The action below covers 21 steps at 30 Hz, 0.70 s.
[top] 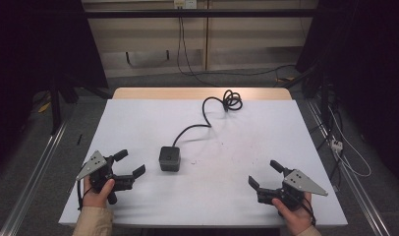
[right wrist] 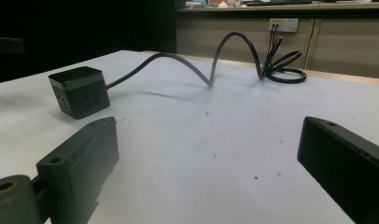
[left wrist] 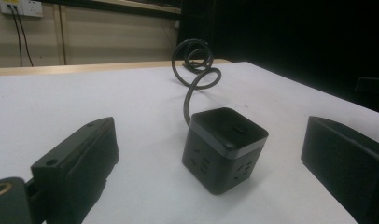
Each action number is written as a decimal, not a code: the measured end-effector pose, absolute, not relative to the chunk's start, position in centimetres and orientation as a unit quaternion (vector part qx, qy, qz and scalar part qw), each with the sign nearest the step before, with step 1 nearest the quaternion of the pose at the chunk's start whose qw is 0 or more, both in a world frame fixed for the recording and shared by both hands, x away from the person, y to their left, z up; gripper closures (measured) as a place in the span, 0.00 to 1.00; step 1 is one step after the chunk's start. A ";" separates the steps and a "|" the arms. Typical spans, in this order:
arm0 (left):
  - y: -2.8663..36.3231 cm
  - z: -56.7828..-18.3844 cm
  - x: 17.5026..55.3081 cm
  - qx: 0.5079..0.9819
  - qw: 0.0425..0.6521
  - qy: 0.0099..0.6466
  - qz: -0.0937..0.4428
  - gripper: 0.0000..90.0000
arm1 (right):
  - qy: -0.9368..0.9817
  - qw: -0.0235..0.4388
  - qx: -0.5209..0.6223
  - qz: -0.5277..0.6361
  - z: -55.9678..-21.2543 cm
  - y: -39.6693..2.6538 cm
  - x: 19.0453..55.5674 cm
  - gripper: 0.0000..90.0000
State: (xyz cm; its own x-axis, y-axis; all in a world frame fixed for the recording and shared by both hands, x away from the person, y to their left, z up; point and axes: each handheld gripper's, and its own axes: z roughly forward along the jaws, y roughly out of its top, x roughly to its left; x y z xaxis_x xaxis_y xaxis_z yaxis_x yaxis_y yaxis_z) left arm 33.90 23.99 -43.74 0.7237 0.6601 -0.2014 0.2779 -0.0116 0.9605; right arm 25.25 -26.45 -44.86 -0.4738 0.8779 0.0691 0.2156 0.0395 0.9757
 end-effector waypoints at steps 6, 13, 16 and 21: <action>23.9 -43.8 34.0 0.696 0.615 0.335 0.158 0.04 | 0.657 0.299 0.415 0.554 -44.8 -26.5 25.2 0.05; 23.7 -43.7 34.1 0.695 0.617 0.335 0.155 0.03 | 0.657 0.299 0.416 0.553 -44.8 -26.5 25.2 0.06; 23.7 -43.7 34.1 0.692 0.618 0.338 0.156 0.03 | 0.657 0.299 0.416 0.554 -44.8 -26.5 25.2 0.06; 23.5 -43.6 34.4 0.690 0.619 0.340 0.154 0.03 | 0.657 0.299 0.416 0.554 -44.9 -26.5 25.2 0.06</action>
State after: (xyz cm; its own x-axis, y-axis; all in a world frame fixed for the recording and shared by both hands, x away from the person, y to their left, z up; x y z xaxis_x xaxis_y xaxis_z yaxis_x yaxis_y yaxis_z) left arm 34.36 23.46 -43.61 0.7208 0.6610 -0.2084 0.2786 -0.0010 0.9604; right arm 25.18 -26.50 -44.85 -0.4757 0.8770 0.0676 0.2153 0.0416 0.9757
